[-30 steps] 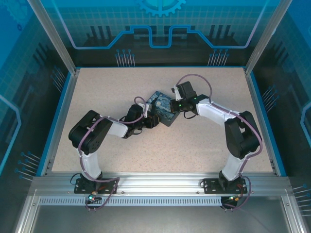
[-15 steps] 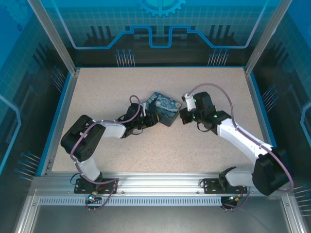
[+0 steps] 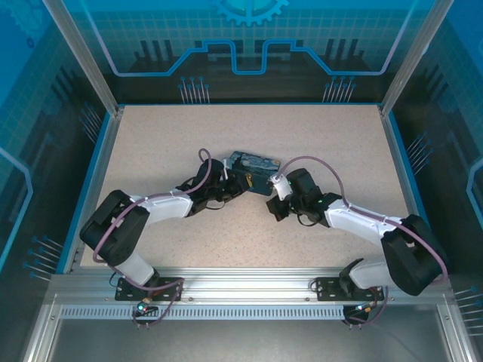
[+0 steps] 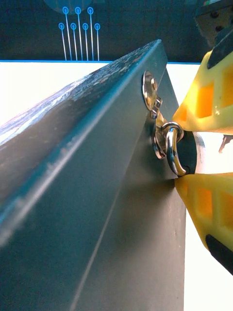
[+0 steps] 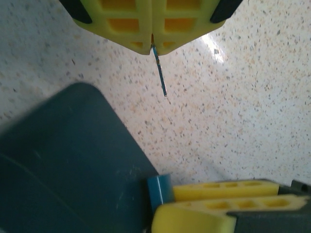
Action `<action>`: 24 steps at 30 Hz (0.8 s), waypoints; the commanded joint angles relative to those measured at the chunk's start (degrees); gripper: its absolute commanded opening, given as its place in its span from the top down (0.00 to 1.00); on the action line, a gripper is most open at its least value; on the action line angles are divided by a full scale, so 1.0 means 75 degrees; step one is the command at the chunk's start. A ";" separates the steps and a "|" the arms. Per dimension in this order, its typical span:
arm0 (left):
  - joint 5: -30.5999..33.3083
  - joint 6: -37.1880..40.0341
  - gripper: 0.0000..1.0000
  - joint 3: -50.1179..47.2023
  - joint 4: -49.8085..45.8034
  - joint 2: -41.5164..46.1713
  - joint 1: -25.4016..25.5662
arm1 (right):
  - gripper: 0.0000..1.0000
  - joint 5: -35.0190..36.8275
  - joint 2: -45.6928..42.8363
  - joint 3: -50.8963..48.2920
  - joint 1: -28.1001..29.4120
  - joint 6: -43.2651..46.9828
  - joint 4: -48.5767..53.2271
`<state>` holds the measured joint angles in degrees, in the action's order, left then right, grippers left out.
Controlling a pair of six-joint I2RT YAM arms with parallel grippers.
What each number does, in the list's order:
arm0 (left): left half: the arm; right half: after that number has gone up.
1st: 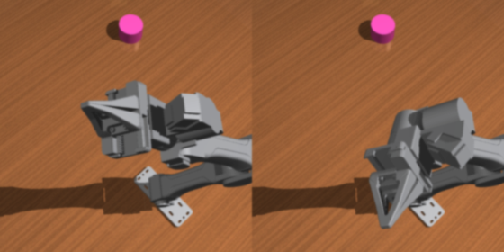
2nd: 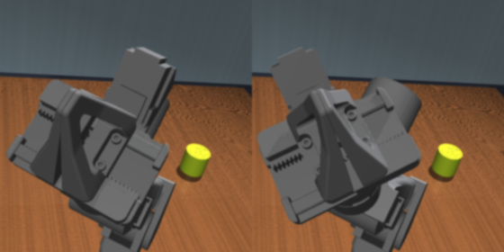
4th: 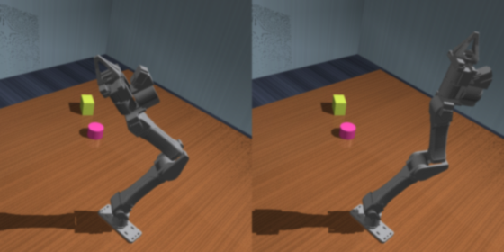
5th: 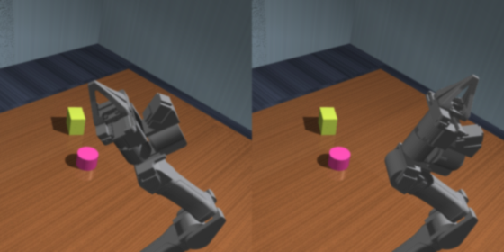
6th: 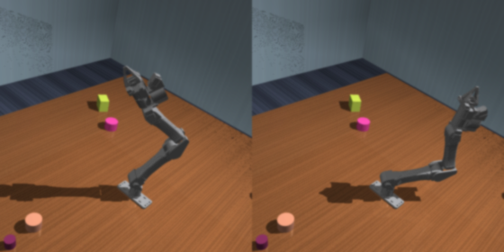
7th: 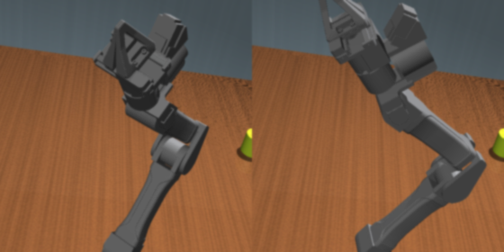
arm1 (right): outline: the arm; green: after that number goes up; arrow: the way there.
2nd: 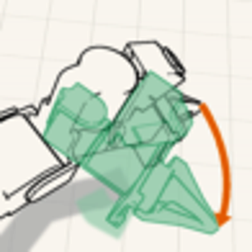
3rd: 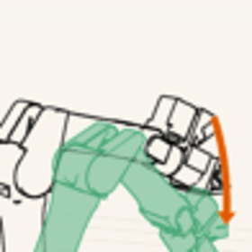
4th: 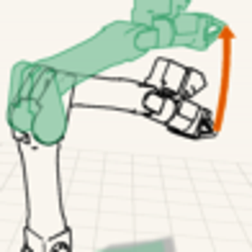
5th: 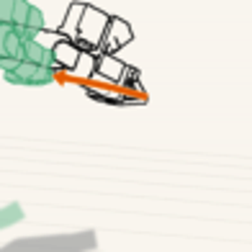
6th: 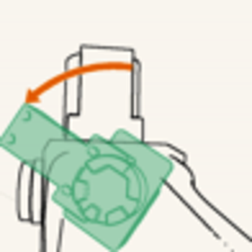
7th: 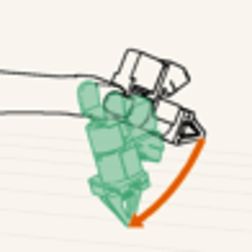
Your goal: Unlock the padlock with the key
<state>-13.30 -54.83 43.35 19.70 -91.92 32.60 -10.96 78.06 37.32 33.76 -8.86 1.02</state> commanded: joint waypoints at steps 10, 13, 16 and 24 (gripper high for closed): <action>-0.0068 -0.0518 0.89 0.0206 0.0320 0.0254 0.0268 | 0.99 0.0008 0.0603 0.0163 0.0151 0.0288 -0.0945; -0.0040 -0.0518 0.89 0.0219 0.0338 0.0234 0.0284 | 0.99 0.0220 0.0773 0.0218 0.0169 0.0228 -0.0850; -0.0030 -0.0537 0.89 0.0218 0.0362 0.0201 0.0294 | 0.99 0.0383 0.0818 0.0158 0.0175 0.0106 -0.0996; -0.0008 -0.0558 0.89 0.0231 0.0397 0.0164 0.0320 | 0.99 0.0476 0.0795 0.0145 0.0198 -0.0014 -0.1263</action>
<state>-13.26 -58.59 43.35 19.66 -91.74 34.37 -8.58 83.92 37.60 34.52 -8.12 -6.31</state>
